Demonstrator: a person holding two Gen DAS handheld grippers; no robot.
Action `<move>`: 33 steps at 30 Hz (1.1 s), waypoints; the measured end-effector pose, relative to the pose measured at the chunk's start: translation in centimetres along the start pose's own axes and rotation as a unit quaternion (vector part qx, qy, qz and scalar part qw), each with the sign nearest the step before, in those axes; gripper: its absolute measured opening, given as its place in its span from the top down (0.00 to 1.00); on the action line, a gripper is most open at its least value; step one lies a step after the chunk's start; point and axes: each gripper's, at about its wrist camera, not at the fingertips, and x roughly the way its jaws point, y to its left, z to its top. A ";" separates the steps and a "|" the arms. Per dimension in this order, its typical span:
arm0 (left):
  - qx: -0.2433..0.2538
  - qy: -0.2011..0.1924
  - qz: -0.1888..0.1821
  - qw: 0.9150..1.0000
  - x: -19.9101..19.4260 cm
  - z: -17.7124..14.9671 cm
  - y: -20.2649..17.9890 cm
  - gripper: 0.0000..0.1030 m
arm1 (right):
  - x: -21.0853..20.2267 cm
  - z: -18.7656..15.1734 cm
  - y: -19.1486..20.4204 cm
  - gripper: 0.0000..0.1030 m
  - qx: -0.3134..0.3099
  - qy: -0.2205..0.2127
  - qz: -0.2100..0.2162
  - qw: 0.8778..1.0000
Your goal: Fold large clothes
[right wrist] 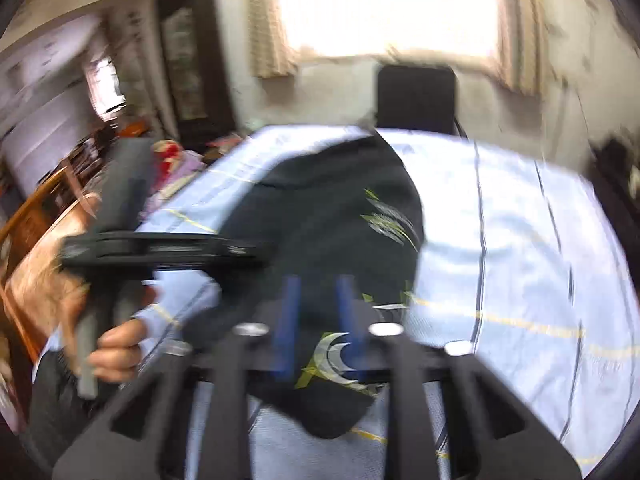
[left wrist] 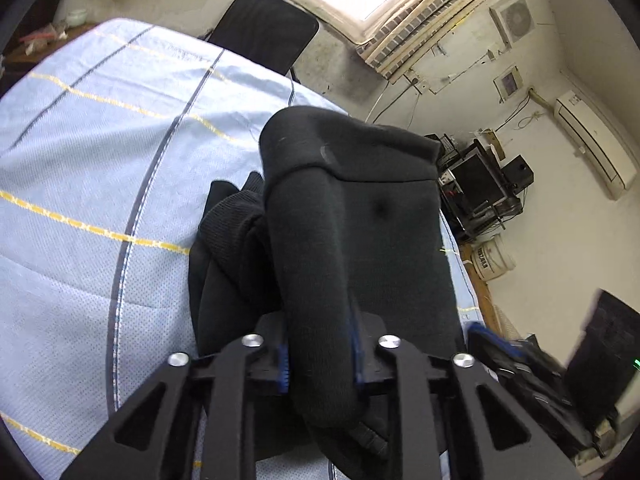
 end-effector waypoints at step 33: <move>0.051 -0.004 0.184 0.982 0.8 -2.3 3.2 0.58 | 10.2 2.2 1.4 0.90 -0.021 0.059 -0.016 0.998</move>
